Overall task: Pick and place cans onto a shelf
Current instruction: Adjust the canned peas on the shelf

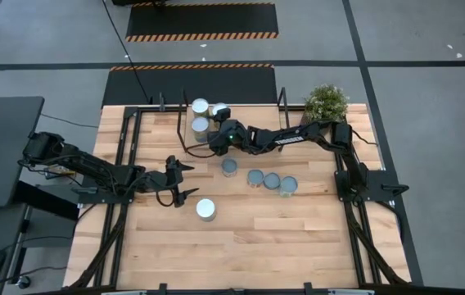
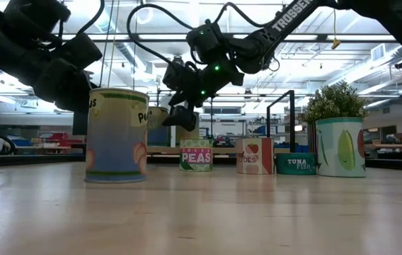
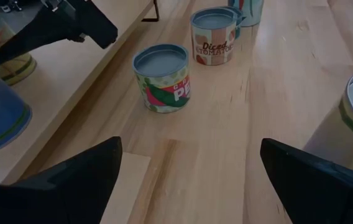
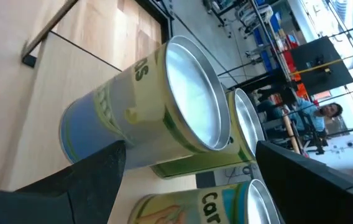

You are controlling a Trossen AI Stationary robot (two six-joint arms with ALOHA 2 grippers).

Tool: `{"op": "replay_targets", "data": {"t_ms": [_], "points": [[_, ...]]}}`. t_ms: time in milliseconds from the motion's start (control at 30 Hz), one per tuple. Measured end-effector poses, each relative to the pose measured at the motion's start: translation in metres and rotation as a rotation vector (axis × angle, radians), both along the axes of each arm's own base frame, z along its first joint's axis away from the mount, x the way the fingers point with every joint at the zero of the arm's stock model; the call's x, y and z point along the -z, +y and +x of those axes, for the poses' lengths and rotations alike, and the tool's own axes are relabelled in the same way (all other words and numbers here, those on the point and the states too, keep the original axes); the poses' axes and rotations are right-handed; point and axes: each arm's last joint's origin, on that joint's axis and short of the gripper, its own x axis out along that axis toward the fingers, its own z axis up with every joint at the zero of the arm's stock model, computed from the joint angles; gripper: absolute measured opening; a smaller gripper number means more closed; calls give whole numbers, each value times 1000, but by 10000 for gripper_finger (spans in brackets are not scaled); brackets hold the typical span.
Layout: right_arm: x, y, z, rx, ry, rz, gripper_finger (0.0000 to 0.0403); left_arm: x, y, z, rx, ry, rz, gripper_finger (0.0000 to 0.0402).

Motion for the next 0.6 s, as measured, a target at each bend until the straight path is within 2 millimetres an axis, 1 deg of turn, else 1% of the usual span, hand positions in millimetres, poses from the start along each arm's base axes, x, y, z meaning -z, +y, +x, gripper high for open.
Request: {"op": "replay_targets", "data": {"t_ms": [133,433,533,600], "points": [[-1,-1,0,-28,-5,-3,367,0,0,0,1,0,1,389],[-6,-1,2,-25,-56,-20,367,0,0,0,8,6,17,389],[-6,7,3,24,-52,-36,367,0,0,0,8,7,17,389],[-7,18,4,61,-42,-64,367,1,0,0,8,11,17,389]]}}
